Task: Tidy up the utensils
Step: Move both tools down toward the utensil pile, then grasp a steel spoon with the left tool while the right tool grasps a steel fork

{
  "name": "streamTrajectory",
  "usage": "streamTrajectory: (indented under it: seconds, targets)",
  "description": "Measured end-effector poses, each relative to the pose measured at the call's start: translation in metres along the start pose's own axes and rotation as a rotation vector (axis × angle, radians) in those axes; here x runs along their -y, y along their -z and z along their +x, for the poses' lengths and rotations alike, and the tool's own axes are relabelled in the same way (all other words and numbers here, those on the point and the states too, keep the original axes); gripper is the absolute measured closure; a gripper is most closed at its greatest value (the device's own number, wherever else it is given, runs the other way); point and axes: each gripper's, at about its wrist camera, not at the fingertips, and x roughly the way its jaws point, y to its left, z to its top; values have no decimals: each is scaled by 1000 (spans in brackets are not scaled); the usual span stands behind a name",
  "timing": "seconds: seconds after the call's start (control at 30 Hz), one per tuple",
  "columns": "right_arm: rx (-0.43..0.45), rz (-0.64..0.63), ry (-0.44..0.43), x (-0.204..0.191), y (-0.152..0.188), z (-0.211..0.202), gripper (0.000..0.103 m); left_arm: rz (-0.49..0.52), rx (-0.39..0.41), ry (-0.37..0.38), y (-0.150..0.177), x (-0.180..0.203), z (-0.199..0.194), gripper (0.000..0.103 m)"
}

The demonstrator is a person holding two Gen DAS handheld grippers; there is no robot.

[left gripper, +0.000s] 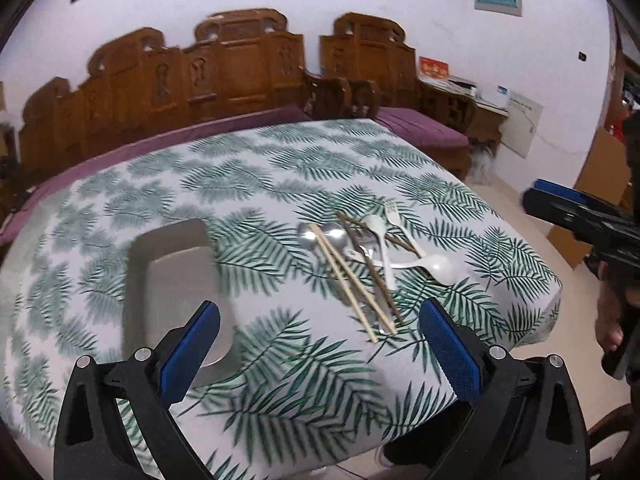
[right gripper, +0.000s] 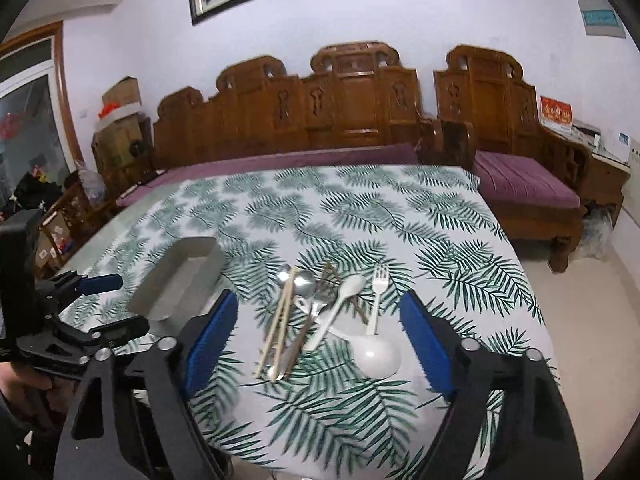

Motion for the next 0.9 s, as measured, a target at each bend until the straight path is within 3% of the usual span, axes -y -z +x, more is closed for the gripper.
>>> streamTrajectory:
  seconds: [0.27,0.43,0.9]
  targets:
    - [-94,-10,19,24,10,49,36,8,-96,79,-5,14,59,34]
    - [-154,1,26,35,22,73,36,7,-178,49,-8,15,104,59]
    - [-195,38,16,49,26,85,36,-68,-325,-60,-34,-9,192,87]
